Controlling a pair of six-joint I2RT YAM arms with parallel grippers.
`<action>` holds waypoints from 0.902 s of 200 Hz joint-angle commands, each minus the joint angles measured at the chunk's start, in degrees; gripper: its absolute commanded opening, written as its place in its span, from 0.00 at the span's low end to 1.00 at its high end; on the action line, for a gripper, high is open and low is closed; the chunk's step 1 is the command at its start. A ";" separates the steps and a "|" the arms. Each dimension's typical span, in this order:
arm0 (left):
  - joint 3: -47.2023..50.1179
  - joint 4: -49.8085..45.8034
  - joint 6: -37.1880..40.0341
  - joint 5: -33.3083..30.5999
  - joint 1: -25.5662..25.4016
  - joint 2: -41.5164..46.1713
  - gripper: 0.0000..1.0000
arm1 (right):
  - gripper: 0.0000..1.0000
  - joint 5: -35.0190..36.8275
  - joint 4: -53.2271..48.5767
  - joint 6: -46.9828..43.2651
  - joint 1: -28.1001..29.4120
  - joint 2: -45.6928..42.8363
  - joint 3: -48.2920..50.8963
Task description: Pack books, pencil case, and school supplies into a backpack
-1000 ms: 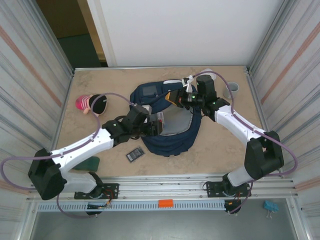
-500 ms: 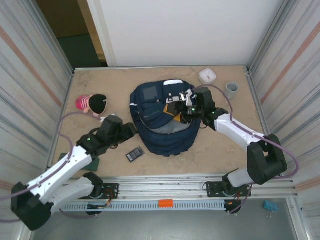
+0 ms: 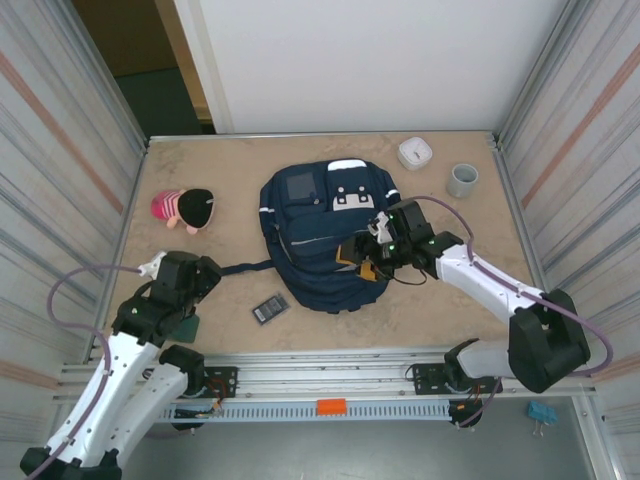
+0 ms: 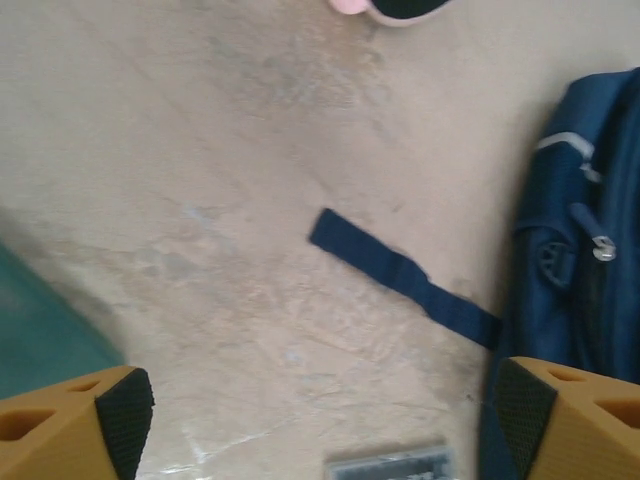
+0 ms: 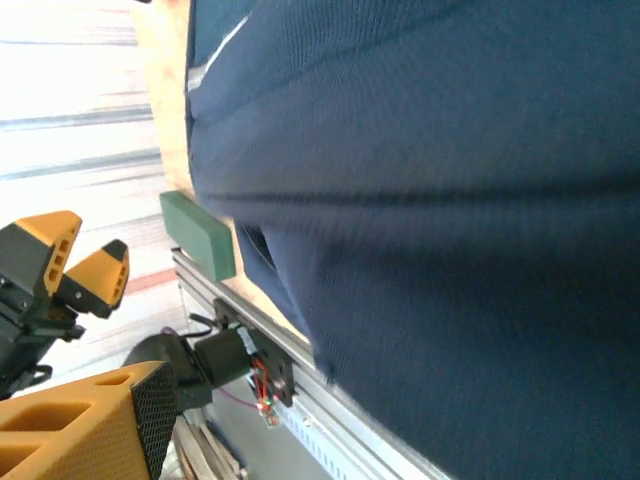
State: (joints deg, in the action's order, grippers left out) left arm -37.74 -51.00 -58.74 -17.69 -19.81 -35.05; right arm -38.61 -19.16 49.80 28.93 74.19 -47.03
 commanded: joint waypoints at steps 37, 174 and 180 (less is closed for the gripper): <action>-2.01 -9.10 -0.30 -9.53 4.61 -1.12 0.94 | 0.75 0.72 -17.92 -7.76 4.73 -5.77 -9.09; 11.86 16.07 9.06 14.92 23.56 -10.92 0.91 | 0.75 1.26 -15.19 -10.11 6.32 -3.09 -10.72; 12.12 17.08 9.08 15.72 23.56 -11.87 0.90 | 0.75 1.09 -14.92 -10.08 6.32 -2.96 -10.72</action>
State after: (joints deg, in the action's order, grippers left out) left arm -27.31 -41.28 -52.07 -6.96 3.33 -44.05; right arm -37.30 -35.44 41.28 34.92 70.37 -58.59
